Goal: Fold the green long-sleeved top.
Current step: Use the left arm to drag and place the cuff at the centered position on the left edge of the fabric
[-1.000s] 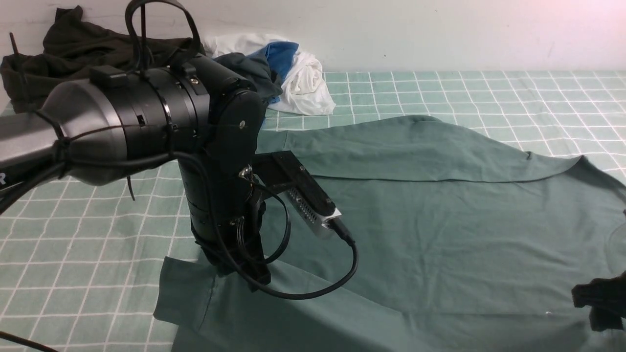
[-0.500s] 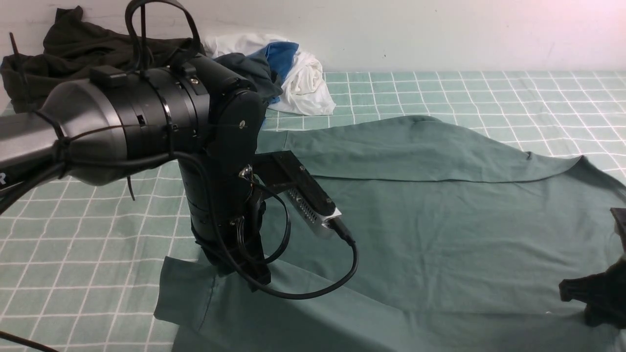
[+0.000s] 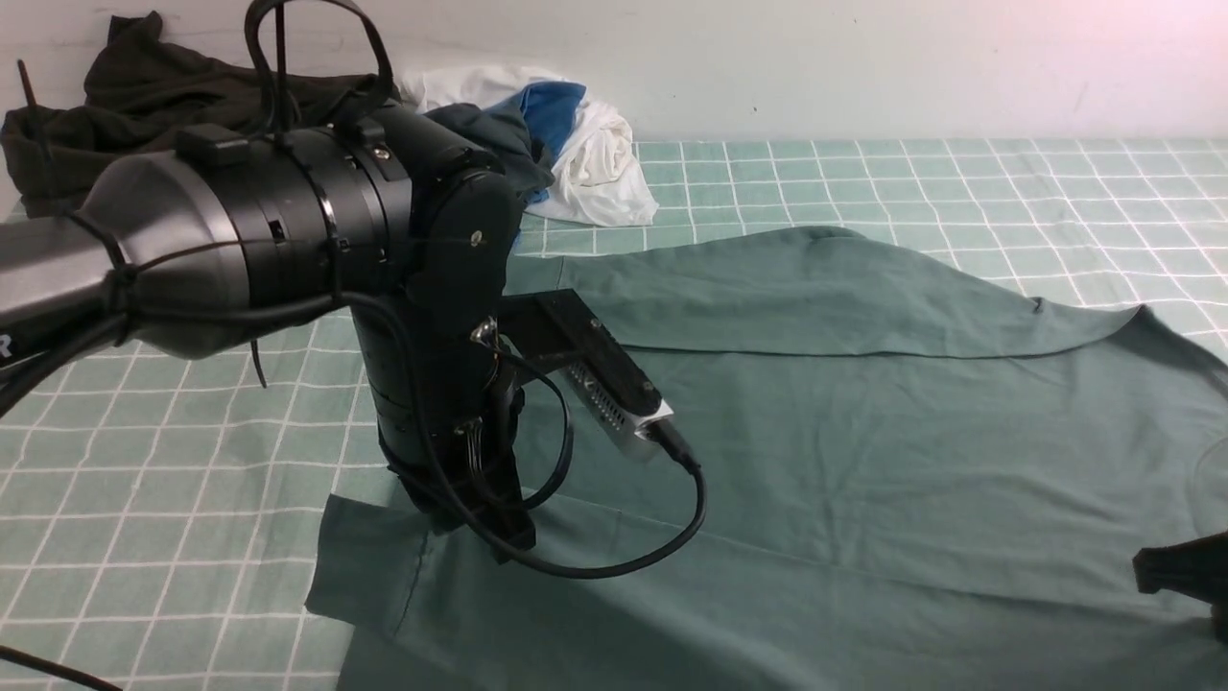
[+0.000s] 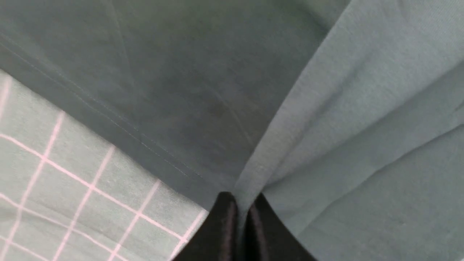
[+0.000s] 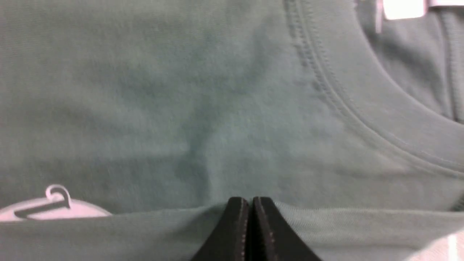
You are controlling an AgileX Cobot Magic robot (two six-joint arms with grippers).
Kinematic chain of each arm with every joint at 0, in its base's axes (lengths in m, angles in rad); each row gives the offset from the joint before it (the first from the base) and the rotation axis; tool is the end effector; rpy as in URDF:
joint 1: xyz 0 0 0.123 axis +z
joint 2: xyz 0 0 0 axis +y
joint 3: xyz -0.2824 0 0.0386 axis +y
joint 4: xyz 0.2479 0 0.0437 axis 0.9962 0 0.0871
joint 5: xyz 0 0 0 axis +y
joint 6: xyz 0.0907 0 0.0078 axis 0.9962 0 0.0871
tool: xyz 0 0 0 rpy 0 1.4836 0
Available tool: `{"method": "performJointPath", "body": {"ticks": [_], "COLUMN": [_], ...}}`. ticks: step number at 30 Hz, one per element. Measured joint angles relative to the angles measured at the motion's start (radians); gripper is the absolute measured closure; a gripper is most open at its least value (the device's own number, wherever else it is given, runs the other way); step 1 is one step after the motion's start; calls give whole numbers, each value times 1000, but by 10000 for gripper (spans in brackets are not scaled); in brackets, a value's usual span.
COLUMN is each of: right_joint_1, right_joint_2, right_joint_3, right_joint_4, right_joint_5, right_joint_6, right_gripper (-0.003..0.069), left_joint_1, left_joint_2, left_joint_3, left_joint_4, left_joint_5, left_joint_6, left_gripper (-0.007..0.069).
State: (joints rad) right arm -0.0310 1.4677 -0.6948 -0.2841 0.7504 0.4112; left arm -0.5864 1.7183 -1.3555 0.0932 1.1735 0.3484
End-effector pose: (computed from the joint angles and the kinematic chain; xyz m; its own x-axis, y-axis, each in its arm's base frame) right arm 0.2303 -0.0246 0.1778 -0.9557 0.2255 -0.1890 0.2557 0.9544 -0.1542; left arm 0.2858 -0.1805 0.2595 -0.5627 0.8226 -0.0820 0.8130 0.5687 0.1251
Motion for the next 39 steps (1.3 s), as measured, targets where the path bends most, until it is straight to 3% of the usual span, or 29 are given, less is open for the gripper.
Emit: {"method": "performJointPath", "body": {"ticks": [12,23,26,30,34,39], "right_joint_1": [0,0,0,0,0,0], "right_joint_2": [-112,-112,-112,-112,-112,-112], "right_joint_3": [1,1,1,1,-21,-120], "right_joint_4": [-116,-137,-138,-140,-141,-141], "right_joint_5": [102,56,34,19,29,58], "right_joint_6": [84,106,107,114,128,132], "right_gripper": [662,662,657,603,496,391], "left_joint_1": [0,0,3,24,60,129], "left_joint_2": [164,412,424,430,434,435], "left_joint_3": [-315,-551,-552,-553,-567,-608], "left_joint_4": [13,76,79,79,110,120], "left_joint_5": [-49,-8,-25,-50,-55,-22], "left_joint_6": [50,51,51,36,-88,-216], "left_gripper": [607,581,536,419,261,151]}}
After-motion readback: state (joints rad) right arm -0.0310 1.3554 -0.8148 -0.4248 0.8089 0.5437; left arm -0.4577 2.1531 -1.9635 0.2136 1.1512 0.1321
